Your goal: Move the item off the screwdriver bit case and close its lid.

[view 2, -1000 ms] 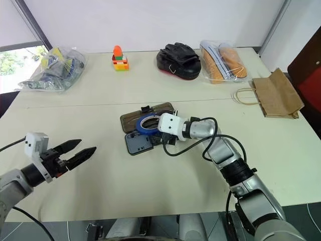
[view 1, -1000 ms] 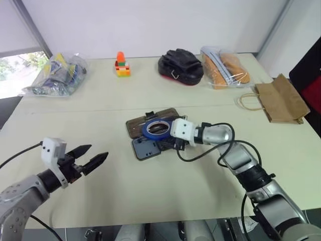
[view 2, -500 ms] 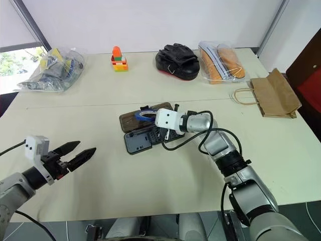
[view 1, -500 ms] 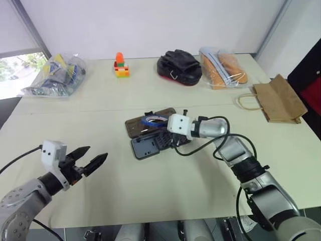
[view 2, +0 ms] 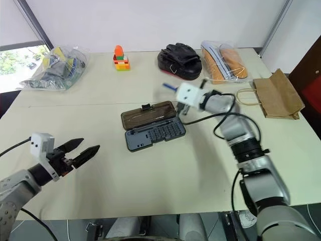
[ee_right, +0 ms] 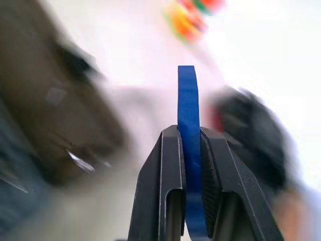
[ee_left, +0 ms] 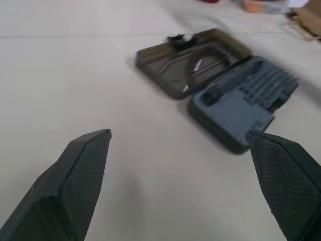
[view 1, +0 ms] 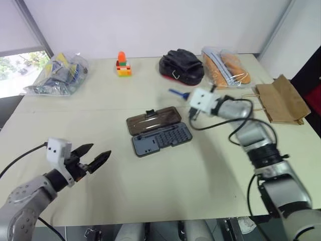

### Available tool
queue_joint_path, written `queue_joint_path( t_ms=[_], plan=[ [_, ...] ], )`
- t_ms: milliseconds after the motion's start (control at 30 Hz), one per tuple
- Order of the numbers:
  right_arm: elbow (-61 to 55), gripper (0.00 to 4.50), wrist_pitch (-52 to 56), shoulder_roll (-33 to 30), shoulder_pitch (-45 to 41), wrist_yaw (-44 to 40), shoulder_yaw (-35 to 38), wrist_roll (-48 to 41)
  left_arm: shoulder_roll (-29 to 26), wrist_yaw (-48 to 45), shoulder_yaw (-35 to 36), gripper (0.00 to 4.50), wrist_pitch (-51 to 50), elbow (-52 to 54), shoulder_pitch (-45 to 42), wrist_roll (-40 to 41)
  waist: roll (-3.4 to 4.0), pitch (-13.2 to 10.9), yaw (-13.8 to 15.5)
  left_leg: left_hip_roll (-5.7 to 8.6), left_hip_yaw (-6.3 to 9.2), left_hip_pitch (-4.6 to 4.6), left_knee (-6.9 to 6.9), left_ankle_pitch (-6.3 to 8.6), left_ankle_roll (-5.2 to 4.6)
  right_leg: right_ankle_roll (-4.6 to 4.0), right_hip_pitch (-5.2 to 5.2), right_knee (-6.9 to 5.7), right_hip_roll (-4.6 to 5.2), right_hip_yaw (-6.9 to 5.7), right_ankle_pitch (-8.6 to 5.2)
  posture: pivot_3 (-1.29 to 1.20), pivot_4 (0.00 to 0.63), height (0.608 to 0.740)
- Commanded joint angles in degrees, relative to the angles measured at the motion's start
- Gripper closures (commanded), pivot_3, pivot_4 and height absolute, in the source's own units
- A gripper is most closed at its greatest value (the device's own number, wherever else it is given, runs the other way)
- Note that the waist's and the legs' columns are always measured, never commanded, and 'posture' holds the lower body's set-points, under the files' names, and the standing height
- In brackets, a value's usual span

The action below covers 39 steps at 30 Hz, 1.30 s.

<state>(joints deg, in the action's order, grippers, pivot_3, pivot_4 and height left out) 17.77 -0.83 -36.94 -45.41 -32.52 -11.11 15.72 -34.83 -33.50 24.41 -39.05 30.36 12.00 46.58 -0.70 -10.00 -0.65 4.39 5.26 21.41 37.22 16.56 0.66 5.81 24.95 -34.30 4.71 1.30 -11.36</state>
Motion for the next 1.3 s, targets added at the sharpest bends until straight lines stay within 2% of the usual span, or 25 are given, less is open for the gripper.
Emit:
queue_joint_path(
  t_ms=[33, 133, 267, 433, 467, 500, 533, 633, 667, 700, 733, 800, 867, 967, 1067, 1200, 1300],
  plan=[
    [-2.4, 4.49, 0.0, -5.1, -0.2, 4.5, 5.0, 2.9, -1.2, -0.2, -0.7, 0.0, -1.0, 2.5, -3.2, 2.5, 0.03, 0.0, -0.1, 0.0, -0.03, -0.01, -0.02, 0.0, 0.0, 0.0, 0.0, 0.0, 0.0, 0.02, 0.0, 0.0, 0.15, 0.74],
    [-3.4, 4.49, -0.6, -11.4, 3.3, 8.4, 6.9, 7.5, -1.4, 0.1, -2.9, 0.0, -2.4, 2.6, -7.1, 4.2, 0.04, 0.0, 0.0, -0.03, -0.09, -0.01, -0.03, 0.0, -0.01, 0.0, 0.02, -0.01, -0.02, 0.05, 0.0, 0.0, 0.15, 0.74],
    [-1.6, 4.49, -1.4, -16.4, 8.5, 11.5, 5.6, 12.9, -1.4, 0.3, -4.9, 0.0, -3.9, 3.1, -10.2, 6.0, 0.02, 0.0, -0.2, -0.03, -0.22, -0.02, -0.01, 0.0, -0.01, 0.0, -0.01, 0.02, -0.01, 0.11, 0.0, 0.0, 0.15, 0.74],
    [2.6, 4.49, -3.5, -16.9, 12.3, 13.9, 4.4, 15.3, -1.7, 0.3, -5.6, 0.0, -4.2, 1.8, -11.8, 5.9, 0.07, 0.0, -0.5, -0.08, -0.31, -0.09, -0.01, 0.0, -0.02, 0.0, -0.01, -0.03, -0.07, 0.23, 0.0, 0.0, 0.15, 0.74],
    [3.4, 3.54, -3.9, -16.5, 12.4, 14.0, 4.4, 15.1, -1.8, 0.2, -5.6, 0.0, -4.2, 1.4, -11.9, 5.8, 0.08, 0.0, -0.5, -0.09, -0.31, -0.09, -0.01, -0.01, -0.02, 0.0, 0.0, -0.03, -0.09, 0.23, 0.0, 0.0, 0.15, 0.74],
    [4.2, 3.32, -4.2, -16.2, 12.4, 13.9, 4.3, 14.9, -1.9, 0.1, -5.5, 0.0, -4.2, 1.2, -11.9, 5.7, 0.09, 0.0, -0.5, -0.09, -0.31, -0.09, -0.01, -0.01, -0.02, -0.01, 0.0, -0.03, -0.09, 0.23, 0.01, 0.0, 0.15, 0.74],
    [4.9, 2.88, -4.3, -15.9, 12.2, 14.6, 4.4, 14.9, -1.9, 0.1, -5.5, 0.0, -4.2, 1.1, -11.9, 5.6, 0.09, 0.0, -0.5, -0.09, -0.32, -0.09, 0.0, -0.01, -0.02, -0.01, 0.0, -0.03, -0.09, 0.24, 0.01, 0.0, 0.15, 0.74],
    [6.3, 1.28, -5.4, -16.3, 11.9, 15.9, 3.6, 16.1, -2.0, 0.1, -5.2, 0.0, -4.2, 0.9, -11.8, 5.6, 0.08, 0.0, -0.2, -0.09, -0.31, -0.07, 0.02, -0.01, -0.02, -0.01, -0.01, -0.02, -0.09, 0.23, 0.01, 0.0, 0.15, 0.74],
    [6.0, 0.62, -5.2, -17.0, 12.0, 16.0, 3.5, 17.0, -2.0, 0.3, -4.9, 0.0, -4.1, 0.8, -11.8, 5.6, 0.08, 0.0, -0.1, -0.08, -0.31, -0.07, 0.03, -0.01, -0.02, -0.01, -0.02, -0.01, -0.08, 0.24, 0.01, 0.0, 0.15, 0.74],
    [4.9, 0.22, -4.6, -17.6, 12.5, 14.7, 4.0, 16.6, -2.0, 0.4, -4.6, 0.0, -4.1, 0.7, -11.6, 5.7, 0.08, 0.0, -0.1, -0.08, -0.31, -0.07, 0.03, -0.01, -0.02, -0.01, -0.02, -0.01, -0.08, 0.23, 0.01, 0.0, 0.15, 0.74],
    [3.4, 0.09, -3.8, -18.3, 13.2, 12.6, 4.7, 15.7, -2.1, 0.5, -4.3, 0.0, -4.1, 0.7, -11.4, 5.7, 0.08, 0.0, -0.1, -0.08, -0.31, -0.06, 0.04, -0.01, -0.02, -0.02, -0.02, -0.01, -0.08, 0.23, 0.01, 0.0, 0.15, 0.74],
    [-0.5, 0.09, -1.4, -18.2, 14.4, 8.2, 7.6, 11.1, -2.3, 0.4, -3.9, 0.0, -3.9, 0.3, -11.2, 5.4, 0.09, 0.0, 0.0, -0.08, -0.31, -0.06, 0.04, -0.01, -0.02, -0.01, -0.02, 0.0, -0.08, 0.23, 0.01, 0.0, 0.15, 0.74],
    [-7.2, 0.09, 4.4, -17.8, 15.5, 0.5, 12.0, 2.8, -2.7, -0.1, -3.3, 0.0, -3.6, -0.8, -11.4, 5.2, 0.1, -0.1, 0.0, -0.08, -0.28, -0.05, 0.04, 0.0, -0.04, 0.0, -0.03, 0.0, -0.08, 0.23, 0.02, 0.0, 0.15, 0.74],
    [-16.8, 0.09, 19.8, -13.3, 14.3, -8.0, 19.3, -13.6, -3.6, -0.9, -3.4, 0.0, -2.8, -3.6, -13.2, 4.3, 0.12, -0.1, -0.2, -0.11, -0.26, -0.09, 0.04, 0.01, -0.06, 0.01, -0.06, -0.01, -0.11, 0.23, 0.02, 0.0, 0.15, 0.74],
    [-26.0, 0.09, 37.2, -8.1, 11.3, -12.5, 24.4, -30.0, -4.6, -2.8, -5.6, 0.0, -0.5, -8.5, -16.9, 0.5, 0.12, -0.1, -0.2, -0.19, -0.21, -0.16, 0.07, 0.01, -0.07, -0.01, -0.14, -0.02, -0.21, 0.21, 0.04, 0.0, 0.15, 0.74],
    [-36.4, 0.09, 50.2, -2.6, 12.5, -15.6, 24.1, -45.4, -5.5, -8.1, -11.9, 0.0, 6.9, -21.7, -25.4, -9.1, 0.11, -0.1, 0.3, -0.18, -0.12, -0.13, 0.08, 0.01, -0.07, -0.01, -0.17, 0.0, -0.21, 0.1, 0.04, 0.0, 0.15, 0.74],
    [-41.0, 0.09, 54.1, 0.5, 13.7, -15.2, 20.7, -50.2, -5.4, -15.5, -19.0, 0.0, 15.8, -38.0, -35.5, -17.9, 0.11, -0.1, 0.9, -0.11, -0.12, -0.08, 0.15, 0.01, -0.07, 0.0, -0.14, 0.01, -0.15, 0.07, 0.06, 0.0, 0.15, 0.74]
  ],
)
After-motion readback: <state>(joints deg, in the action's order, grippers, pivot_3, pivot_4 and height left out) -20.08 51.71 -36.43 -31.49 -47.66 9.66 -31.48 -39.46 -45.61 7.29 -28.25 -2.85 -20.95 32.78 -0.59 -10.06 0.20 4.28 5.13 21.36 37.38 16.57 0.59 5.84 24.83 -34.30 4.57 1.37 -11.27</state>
